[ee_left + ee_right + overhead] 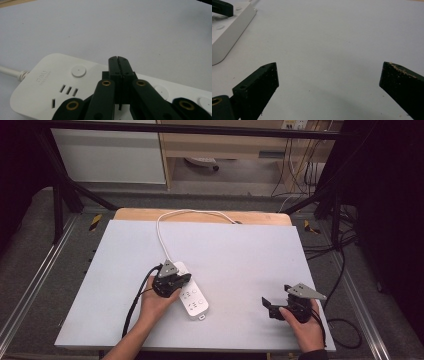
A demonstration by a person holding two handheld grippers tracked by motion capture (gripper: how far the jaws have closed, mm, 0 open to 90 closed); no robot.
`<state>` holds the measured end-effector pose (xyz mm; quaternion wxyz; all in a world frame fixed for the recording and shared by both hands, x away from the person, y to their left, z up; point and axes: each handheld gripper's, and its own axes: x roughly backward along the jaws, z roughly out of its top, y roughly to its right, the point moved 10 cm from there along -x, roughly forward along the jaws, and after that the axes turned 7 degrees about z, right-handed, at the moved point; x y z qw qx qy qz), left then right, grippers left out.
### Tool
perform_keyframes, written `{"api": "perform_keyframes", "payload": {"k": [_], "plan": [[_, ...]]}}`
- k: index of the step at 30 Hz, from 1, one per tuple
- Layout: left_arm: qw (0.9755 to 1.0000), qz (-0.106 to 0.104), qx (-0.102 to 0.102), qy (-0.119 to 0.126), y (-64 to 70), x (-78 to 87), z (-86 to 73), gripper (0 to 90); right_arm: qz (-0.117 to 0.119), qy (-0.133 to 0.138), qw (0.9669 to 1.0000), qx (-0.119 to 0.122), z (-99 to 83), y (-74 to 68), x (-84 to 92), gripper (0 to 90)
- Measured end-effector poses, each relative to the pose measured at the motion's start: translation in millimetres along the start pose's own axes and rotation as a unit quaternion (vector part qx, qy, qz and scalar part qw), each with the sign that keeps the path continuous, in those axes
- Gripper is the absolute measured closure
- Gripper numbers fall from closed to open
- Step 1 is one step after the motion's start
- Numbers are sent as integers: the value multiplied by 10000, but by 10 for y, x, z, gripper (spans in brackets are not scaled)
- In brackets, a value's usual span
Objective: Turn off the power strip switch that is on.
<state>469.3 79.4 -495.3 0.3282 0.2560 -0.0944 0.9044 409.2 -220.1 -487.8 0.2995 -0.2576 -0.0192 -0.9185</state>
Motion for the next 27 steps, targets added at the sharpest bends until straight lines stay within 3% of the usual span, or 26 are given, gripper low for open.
{"api": "perform_keyframes", "payload": {"k": [27], "plan": [[9999, -62, 62, 92, -2, 5, 1, 900, -6, 10, 10000, 11, 2, 6, 2, 27]]}}
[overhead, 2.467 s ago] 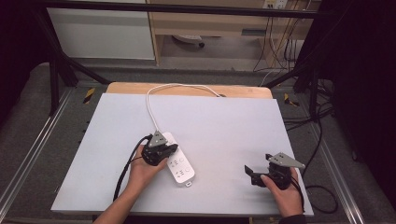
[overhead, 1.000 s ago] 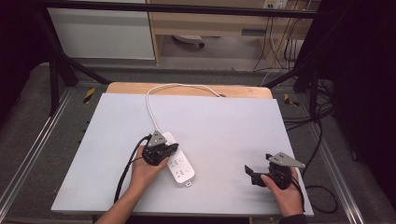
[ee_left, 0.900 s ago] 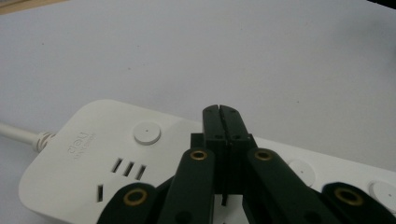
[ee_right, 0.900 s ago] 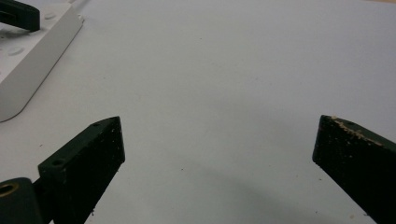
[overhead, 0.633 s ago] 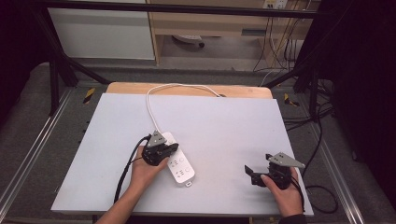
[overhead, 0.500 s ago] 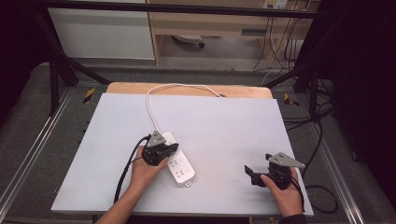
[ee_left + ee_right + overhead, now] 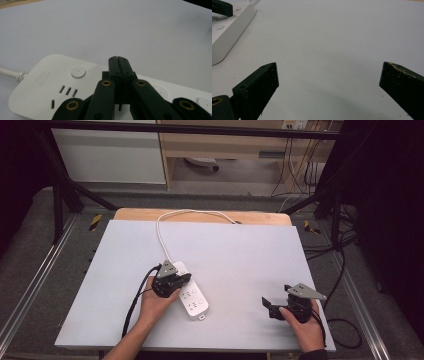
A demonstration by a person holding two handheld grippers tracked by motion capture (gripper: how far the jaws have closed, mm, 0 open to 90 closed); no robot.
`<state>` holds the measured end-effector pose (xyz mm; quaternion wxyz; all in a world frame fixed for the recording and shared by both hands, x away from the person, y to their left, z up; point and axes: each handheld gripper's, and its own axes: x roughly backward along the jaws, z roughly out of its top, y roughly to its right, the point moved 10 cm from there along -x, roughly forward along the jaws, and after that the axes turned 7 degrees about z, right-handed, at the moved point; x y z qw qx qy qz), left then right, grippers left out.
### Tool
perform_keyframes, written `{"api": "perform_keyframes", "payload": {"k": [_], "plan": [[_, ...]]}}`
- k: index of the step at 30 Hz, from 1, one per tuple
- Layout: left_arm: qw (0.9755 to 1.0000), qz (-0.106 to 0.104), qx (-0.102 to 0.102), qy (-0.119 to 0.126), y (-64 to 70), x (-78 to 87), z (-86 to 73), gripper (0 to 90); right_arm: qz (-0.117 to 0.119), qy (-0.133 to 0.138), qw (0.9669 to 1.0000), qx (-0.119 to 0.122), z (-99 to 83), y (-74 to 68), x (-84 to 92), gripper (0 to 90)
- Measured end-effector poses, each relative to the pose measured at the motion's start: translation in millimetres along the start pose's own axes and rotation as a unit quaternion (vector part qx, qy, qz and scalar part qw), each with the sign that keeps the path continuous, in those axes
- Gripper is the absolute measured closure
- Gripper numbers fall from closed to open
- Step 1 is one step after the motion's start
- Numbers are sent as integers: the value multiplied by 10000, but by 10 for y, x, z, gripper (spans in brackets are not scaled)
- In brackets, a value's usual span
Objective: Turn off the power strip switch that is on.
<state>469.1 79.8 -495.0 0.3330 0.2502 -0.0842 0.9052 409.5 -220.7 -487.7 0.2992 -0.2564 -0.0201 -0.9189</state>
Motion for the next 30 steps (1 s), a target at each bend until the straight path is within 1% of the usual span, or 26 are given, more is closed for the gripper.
{"api": "perform_keyframes", "payload": {"k": [10, 15, 24, 26, 28, 30], "plan": [[10000, -54, 7, -15, 23, 11, 1, 900, -2, 26, 10000, -14, 7, 2, 7, 27], [9999, -98, 77, 61, 34, 37, 33, 900, -2, 27, 10000, -6, 8, 2, 7, 27], [9997, -130, 145, 146, 14, 81, 68, 900, -8, 34, 10000, -23, 11, -1, 8, 27], [9997, -129, 158, 166, 11, 90, 76, 900, -7, 26, 10000, 3, 10, 2, 7, 27], [9996, -97, 179, 187, 4, 94, 85, 838, -4, 30, 10000, -5, 12, -1, 7, 27], [9996, -66, 178, 216, -5, 107, 96, 807, 1, 33, 10000, -15, 13, -3, 8, 27]]}}
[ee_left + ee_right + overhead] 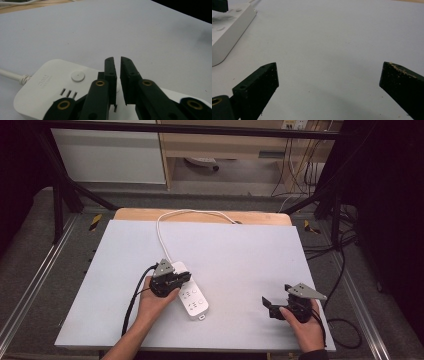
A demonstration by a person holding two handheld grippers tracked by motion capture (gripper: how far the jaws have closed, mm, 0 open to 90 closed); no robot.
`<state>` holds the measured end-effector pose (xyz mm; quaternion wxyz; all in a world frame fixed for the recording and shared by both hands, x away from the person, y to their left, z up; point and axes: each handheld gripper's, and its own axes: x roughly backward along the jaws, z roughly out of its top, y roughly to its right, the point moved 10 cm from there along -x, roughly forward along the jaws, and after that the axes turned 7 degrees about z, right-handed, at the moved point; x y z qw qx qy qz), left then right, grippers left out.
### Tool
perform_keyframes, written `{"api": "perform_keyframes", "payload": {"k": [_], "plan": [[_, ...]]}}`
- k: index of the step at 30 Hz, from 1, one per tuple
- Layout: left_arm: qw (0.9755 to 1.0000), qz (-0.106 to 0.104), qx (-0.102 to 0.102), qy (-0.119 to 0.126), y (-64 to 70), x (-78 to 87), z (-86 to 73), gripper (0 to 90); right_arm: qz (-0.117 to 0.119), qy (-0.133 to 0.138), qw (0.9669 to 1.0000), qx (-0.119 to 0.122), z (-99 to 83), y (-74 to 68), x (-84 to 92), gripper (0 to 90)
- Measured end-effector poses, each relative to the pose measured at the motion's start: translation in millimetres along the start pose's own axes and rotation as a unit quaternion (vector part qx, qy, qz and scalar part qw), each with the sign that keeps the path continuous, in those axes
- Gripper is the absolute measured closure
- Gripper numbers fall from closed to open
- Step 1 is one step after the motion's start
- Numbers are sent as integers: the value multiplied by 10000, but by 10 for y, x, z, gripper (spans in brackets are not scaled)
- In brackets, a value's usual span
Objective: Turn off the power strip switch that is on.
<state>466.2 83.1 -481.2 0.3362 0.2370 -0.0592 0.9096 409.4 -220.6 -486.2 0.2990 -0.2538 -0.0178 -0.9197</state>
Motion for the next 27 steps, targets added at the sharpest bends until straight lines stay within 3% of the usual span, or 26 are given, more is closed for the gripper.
{"api": "perform_keyframes", "payload": {"k": [11, 27], "plan": [[9996, 35, 169, 232, -25, 105, 94, 475, 4, -7, 10000, -7, 2, -4, 0, 27], [9981, 105, 341, 497, -43, 398, 247, 132, 2, 6, 10000, 8, 8, 5, 5, 27]]}}
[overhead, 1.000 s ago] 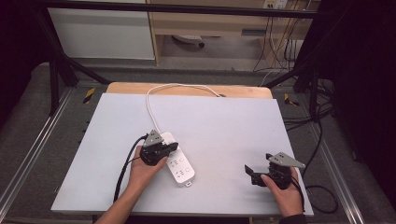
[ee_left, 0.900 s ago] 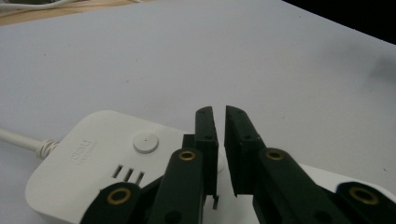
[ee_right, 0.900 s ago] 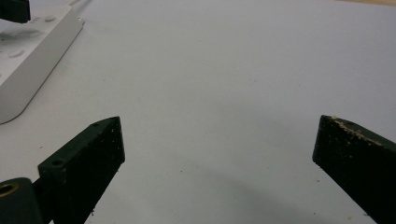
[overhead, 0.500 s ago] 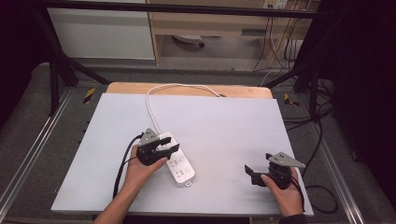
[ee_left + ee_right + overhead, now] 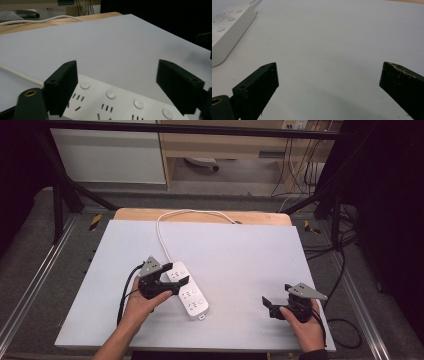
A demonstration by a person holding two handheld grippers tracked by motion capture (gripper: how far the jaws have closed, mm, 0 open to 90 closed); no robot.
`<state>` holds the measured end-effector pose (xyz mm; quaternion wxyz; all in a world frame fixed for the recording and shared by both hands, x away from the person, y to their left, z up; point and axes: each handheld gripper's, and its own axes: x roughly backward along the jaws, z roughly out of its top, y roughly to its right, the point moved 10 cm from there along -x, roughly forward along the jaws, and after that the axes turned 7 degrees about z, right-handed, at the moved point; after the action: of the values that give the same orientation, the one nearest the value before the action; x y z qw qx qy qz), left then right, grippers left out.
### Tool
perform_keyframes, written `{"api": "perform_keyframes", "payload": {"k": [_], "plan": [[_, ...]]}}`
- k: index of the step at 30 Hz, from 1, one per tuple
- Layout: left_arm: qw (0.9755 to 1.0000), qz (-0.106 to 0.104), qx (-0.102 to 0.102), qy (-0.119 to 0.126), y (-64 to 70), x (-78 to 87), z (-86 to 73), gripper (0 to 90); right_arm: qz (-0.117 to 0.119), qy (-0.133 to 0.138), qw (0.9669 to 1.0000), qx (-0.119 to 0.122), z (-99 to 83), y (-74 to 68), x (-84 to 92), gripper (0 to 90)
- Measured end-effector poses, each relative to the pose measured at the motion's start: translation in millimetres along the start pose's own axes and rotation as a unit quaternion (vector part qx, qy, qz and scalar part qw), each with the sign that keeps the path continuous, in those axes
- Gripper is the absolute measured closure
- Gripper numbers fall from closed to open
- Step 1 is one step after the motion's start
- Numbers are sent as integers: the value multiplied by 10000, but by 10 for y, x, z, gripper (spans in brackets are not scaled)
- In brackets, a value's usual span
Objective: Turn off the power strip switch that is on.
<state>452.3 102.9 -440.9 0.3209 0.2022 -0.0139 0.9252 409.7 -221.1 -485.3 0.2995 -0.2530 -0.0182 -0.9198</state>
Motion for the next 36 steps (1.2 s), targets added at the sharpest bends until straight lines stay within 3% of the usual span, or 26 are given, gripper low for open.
{"api": "perform_keyframes", "payload": {"k": [7, 12, 20, 36], "plan": [[9998, 177, 70, 89, -89, 112, 54, 72, -5, 13, 10000, -8, 4, 1, 2, 27], [9987, 491, 144, 24, -202, 227, 42, 47, -6, 25, 10000, -9, 7, 5, 3, 26], [9971, 653, 343, 171, -354, 440, 31, 54, -14, 24, 10000, 16, 10, 7, -3, 26], [9934, 966, 501, 354, -728, 944, -150, 68, -32, 12, 10000, 24, 8, 11, -13, 26]]}}
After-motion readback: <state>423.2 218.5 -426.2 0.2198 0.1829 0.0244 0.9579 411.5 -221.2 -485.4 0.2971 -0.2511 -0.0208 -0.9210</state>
